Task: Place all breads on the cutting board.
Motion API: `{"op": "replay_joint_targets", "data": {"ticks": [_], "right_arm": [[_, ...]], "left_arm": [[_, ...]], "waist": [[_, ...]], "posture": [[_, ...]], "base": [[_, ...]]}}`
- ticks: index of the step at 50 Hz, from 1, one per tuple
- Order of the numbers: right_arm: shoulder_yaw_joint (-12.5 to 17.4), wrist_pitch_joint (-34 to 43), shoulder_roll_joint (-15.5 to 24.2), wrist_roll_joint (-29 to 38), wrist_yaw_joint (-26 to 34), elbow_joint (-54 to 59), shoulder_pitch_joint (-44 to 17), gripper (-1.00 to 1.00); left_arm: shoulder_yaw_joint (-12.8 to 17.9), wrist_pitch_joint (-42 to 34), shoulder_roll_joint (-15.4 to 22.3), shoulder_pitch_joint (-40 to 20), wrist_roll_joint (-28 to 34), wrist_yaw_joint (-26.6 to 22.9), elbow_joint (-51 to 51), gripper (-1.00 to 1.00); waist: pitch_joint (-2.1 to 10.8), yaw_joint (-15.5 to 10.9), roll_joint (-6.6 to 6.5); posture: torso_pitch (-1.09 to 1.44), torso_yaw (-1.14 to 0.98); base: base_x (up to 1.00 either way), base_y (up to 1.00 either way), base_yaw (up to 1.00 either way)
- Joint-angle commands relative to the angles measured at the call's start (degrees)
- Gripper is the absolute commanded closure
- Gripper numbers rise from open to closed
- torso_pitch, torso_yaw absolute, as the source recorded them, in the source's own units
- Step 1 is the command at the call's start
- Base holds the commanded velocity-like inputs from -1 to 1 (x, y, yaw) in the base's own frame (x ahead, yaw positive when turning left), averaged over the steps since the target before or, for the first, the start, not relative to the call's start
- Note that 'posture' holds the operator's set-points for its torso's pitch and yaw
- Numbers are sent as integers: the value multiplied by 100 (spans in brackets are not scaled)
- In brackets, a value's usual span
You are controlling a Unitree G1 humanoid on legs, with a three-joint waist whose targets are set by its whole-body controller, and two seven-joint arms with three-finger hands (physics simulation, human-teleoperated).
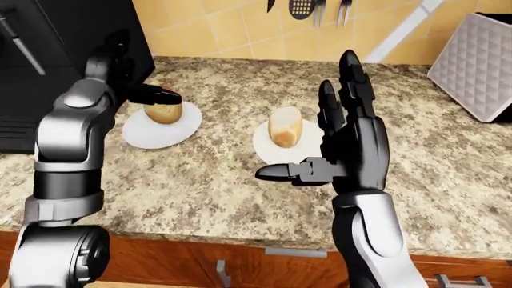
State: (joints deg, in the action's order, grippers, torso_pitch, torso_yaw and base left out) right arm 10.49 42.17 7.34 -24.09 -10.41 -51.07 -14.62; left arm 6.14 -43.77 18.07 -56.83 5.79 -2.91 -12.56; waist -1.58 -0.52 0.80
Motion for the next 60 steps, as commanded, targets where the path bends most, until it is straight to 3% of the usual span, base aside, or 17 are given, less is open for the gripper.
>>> {"op": "replay_joint_targets", "data": {"ticks": [1,15,40,47,53,55,56,60], "right_arm": [[3,-172,28,15,26,-150,-96,-100],[-73,-353,-61,95,88,-45,-11,-100],[-170,-539,-156,199,143,77,117,-100],[-233,-680,-197,293,216,183,177,-100],[-243,-753,-231,329,269,215,249,-100],[-253,-761,-236,344,275,223,256,-100],[-256,-789,-240,356,292,248,268,-100],[-256,-801,-248,360,314,249,283,-100]], "left_arm": [[0,534,35,-292,216,-48,-172,-100],[-5,1545,75,-933,660,85,-2583,-100],[-98,2214,-21,-1125,939,94,-3861,-100],[-89,2306,-9,-1140,995,96,-4013,-69],[-101,2408,6,-1101,1065,123,-4115,-58],[-104,2482,-2,-1087,1081,152,-4167,-41],[-105,2500,-6,-1089,1090,174,-4174,-21],[-96,2540,13,-1104,1113,225,-4187,-1]], "waist": [[144,0,-4],[189,26,6],[227,34,-8],[228,38,-6],[238,32,-12],[242,33,-14],[245,36,-14],[248,33,-16]], "posture": [[0,0],[0,0],[0,0],[0,0],[0,0],[0,0],[0,0],[0,0]], "base": [[0,0,0],[0,0,0],[0,0,0],[0,0,0],[0,0,0],[0,0,0],[0,0,0],[0,0,0]]}}
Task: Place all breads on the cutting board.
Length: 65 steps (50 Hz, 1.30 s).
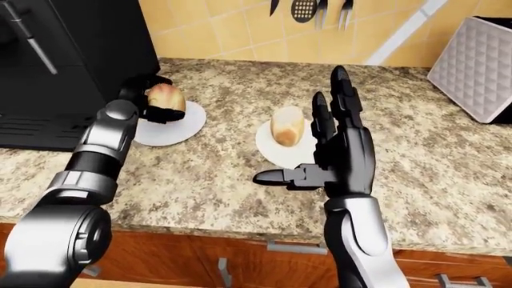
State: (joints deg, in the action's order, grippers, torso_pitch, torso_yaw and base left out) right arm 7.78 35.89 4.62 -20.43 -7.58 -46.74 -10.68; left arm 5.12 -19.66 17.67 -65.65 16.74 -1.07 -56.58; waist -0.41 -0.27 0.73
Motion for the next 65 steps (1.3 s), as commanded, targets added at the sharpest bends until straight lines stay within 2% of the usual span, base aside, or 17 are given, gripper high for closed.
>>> {"op": "replay_joint_targets", "data": {"ticks": [1,2,5,10,16,18,23,26,30,33,38,44,47,52,65], "right_arm": [[19,-176,20,-5,32,-183,-106,-100],[24,-129,22,-22,17,-229,-115,-100],[17,-165,18,-7,36,-201,-105,-100],[88,61,64,-80,-38,-339,-236,-100],[189,579,304,-157,-197,-422,-742,-100],[281,963,447,-222,-284,-497,-1054,-100],[371,1770,898,-84,-329,-102,-1833,-100],[190,2052,1190,393,-221,360,-2203,-100],[-175,2239,1307,1145,170,816,-2496,-100],[-441,2065,1262,1872,630,1390,-2593,-100],[-760,2183,1220,3072,1471,1609,-2664,-100],[-592,2113,977,4022,2193,1849,-2748,-100],[-452,2048,914,4194,2347,2047,-2876,-100],[-260,1710,812,4201,2265,2541,-2877,-100],[-345,1260,715,4185,2002,3212,-2920,-100]], "left_arm": [[8,172,60,-220,27,72,201,4],[14,194,66,-215,30,99,194,16],[24,326,78,-187,41,186,141,33],[69,205,164,-143,10,159,720,53],[70,-576,160,330,23,-322,2701,83],[52,-963,108,579,95,-522,3444,100],[20,-1962,-34,1263,267,-1256,5560,100],[28,-2289,-61,1606,421,-1526,6418,100],[-3,-2624,-153,1878,554,-1757,7181,100],[72,-2596,-182,1866,574,-1754,7228,100],[119,-2482,-142,1866,523,-1706,7076,100],[109,-2504,-136,1883,509,-1686,7102,100],[97,-2521,-157,1880,519,-1674,7124,100],[85,-2445,-171,1929,519,-1686,7087,100],[114,-2404,-142,1894,514,-1681,6984,100]], "waist": [[133,7,-10],[136,6,-11],[141,10,-15],[149,19,-22],[101,32,-18],[82,37,-14],[40,24,-14],[23,32,-8],[4,19,1],[-21,11,1],[-11,-9,-3],[-8,-14,-32],[-4,-13,-40],[5,-2,-53],[14,13,-68]], "posture": [[0,0],[0,0],[0,0],[0,0],[0,0],[0,0],[0,0],[0,0],[0,0],[0,0],[0,0],[0,0],[0,0],[0,0],[0,0]], "base": [[0,0,0],[0,0,0],[0,0,0],[0,0,0],[0,0,0],[0,0,0],[0,0,0],[0,0,0],[0,0,0],[0,0,0],[0,0,0],[0,0,0],[0,0,0],[0,0,0],[0,0,0]]}}
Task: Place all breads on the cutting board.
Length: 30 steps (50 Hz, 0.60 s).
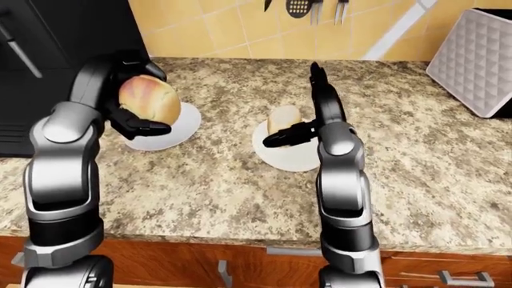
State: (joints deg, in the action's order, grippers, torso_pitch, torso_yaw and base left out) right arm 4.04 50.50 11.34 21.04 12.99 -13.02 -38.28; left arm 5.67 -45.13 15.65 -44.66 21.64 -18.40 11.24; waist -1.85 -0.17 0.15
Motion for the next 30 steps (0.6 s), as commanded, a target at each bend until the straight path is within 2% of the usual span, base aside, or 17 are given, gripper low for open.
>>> {"op": "replay_joint_targets", "data": {"ticks": [1,11,15,30], "right_arm": [[30,-230,39,42,-57,-130,-152,-100],[65,-306,11,22,-104,53,-140,-100],[47,-274,-12,10,-112,43,-133,-83],[12,-616,-48,-20,-212,478,-59,-62]], "left_arm": [[65,168,64,-205,15,56,168,100],[63,176,82,-197,6,58,160,100],[57,121,80,-184,29,26,240,100],[27,120,23,-145,44,5,275,100]], "waist": [[161,2,-8],[156,-6,-5],[158,-6,-5],[162,-9,0]], "posture": [[0,0],[0,0],[0,0],[0,0]], "base": [[0,0,0],[0,0,0],[0,0,0],[0,0,0]]}}
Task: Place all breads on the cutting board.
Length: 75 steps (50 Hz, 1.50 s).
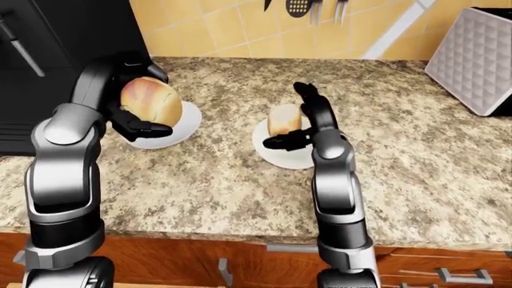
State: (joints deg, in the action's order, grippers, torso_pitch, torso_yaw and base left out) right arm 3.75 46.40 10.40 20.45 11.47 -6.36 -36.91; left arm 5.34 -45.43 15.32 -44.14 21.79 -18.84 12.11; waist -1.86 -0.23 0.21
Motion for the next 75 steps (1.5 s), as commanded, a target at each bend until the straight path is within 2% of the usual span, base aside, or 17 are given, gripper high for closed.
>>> {"op": "replay_joint_targets", "data": {"ticks": [1,4,14,27,36,37,41,45,61,62,64,65,66,67,68,70,75], "right_arm": [[51,-216,40,33,-72,-155,-214,-61],[41,-300,31,30,-109,-67,-197,-45],[53,-723,75,148,-195,366,-172,-40],[116,-908,153,252,-290,378,-225,30],[273,25,376,332,136,-1020,-423,76],[292,273,411,330,251,-1377,-450,98],[397,888,462,189,422,-2070,-539,100],[466,1039,546,-13,375,-2244,-535,100],[326,1081,534,-291,285,-2443,-535,100],[320,1017,533,-299,287,-2435,-493,100],[269,984,533,-277,320,-2439,-452,100],[277,967,525,-277,329,-2435,-456,100],[264,963,515,-267,340,-2457,-445,100],[260,950,500,-263,340,-2447,-445,100],[261,934,477,-262,331,-2439,-450,100],[242,957,457,-249,334,-2449,-468,100],[231,951,439,-236,347,-2432,-474,100]], "left_arm": [[65,162,52,-196,23,50,180,100],[62,216,47,-153,21,52,163,100],[86,124,43,-126,-40,-5,287,100],[91,57,56,-94,-79,-28,414,100],[79,-57,56,-59,-71,-58,576,100],[87,-52,60,-70,-76,-61,572,100],[56,-313,68,-107,-45,-167,863,100],[48,-484,95,-162,-7,-241,1059,100],[20,-604,59,-122,102,-391,1255,100],[17,-582,55,-104,109,-385,1245,100],[17,-593,49,-96,119,-392,1264,100],[16,-590,45,-85,123,-392,1271,100],[26,-583,31,-76,118,-382,1275,100],[28,-580,26,-78,115,-376,1270,100],[27,-608,30,-79,117,-388,1304,100],[43,-579,36,-47,107,-384,1300,100],[56,-531,40,-11,83,-360,1269,100]], "waist": [[163,-3,-6],[168,-2,-6],[183,-3,17],[185,-19,35],[156,-42,19],[148,-42,17],[132,-40,23],[431,0,-20],[209,51,-215],[318,50,-156],[-133,39,65],[-176,38,124],[-168,38,320],[11,57,719],[-214,16,602],[83,46,524],[45,81,370]], "posture": [[0,0],[0,0],[0,0],[0,0],[0,0],[0,0],[0,0],[0,0],[0,0],[0,0],[0,0],[0,0],[0,0],[0,0],[0,0],[0,0],[0,0]], "base": [[0,0,0],[0,0,0],[0,0,0],[0,0,0],[0,0,0],[0,0,0],[0,0,0],[-61,0,0],[-97,2,0],[-5,8,0],[0,7,0],[0,25,0],[0,44,0],[1,69,0],[2,73,0],[1,73,0],[2,73,0]]}}
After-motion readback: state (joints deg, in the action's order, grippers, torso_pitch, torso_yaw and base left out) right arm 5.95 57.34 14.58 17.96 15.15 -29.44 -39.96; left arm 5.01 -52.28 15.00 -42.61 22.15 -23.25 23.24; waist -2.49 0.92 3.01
